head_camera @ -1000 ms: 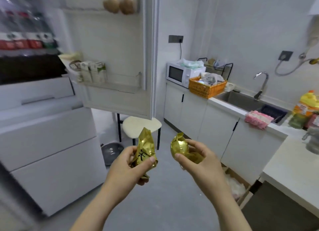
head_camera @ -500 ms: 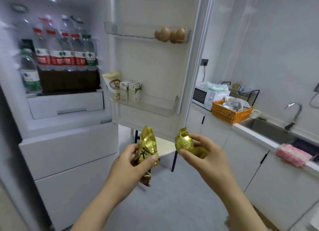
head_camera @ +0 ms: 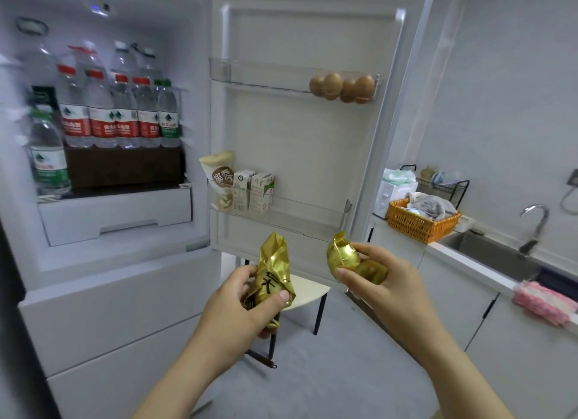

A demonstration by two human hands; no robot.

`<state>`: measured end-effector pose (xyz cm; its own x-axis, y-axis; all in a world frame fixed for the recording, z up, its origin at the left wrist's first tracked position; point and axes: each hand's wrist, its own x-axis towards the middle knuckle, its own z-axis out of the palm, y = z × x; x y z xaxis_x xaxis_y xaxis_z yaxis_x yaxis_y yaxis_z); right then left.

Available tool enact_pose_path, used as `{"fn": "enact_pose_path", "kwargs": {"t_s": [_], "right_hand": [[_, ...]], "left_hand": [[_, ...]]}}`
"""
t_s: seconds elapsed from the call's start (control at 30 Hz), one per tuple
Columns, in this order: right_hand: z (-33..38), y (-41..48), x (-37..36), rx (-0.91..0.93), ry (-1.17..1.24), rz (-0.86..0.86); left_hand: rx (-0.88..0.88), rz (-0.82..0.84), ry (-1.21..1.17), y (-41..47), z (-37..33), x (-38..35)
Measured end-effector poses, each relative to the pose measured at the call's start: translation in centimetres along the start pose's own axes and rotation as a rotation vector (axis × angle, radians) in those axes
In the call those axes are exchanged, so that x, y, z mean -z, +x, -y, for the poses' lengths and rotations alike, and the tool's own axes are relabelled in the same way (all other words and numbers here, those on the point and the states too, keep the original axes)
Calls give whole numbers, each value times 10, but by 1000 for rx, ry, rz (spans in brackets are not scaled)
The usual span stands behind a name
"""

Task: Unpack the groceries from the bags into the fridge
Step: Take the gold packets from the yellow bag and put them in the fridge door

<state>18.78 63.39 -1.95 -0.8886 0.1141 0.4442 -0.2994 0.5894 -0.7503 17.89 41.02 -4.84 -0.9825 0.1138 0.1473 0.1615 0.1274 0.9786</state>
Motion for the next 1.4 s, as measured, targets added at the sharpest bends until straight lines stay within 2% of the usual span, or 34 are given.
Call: {"fn": "enact_pose_path", "kwargs": {"t_s": [0.43,0.67,0.83,1.13,1.4], "right_hand": [[-24,143,-15,73,-83,-56],[-55,221,-30,79,-83,-9],[-68,262,-55,88,-117,99],[-69,314,-110,-55,-296,432],[-74,331,-139,-65,-515,538]], "left_hand": [[-55,-38,99,107,-7,16],[-97,-92,148,193,-19,5],[-99,-145,190,238,-10,12],[-96,-179,227,278,10,44],[-100,-126,176,302,22,63]]}}
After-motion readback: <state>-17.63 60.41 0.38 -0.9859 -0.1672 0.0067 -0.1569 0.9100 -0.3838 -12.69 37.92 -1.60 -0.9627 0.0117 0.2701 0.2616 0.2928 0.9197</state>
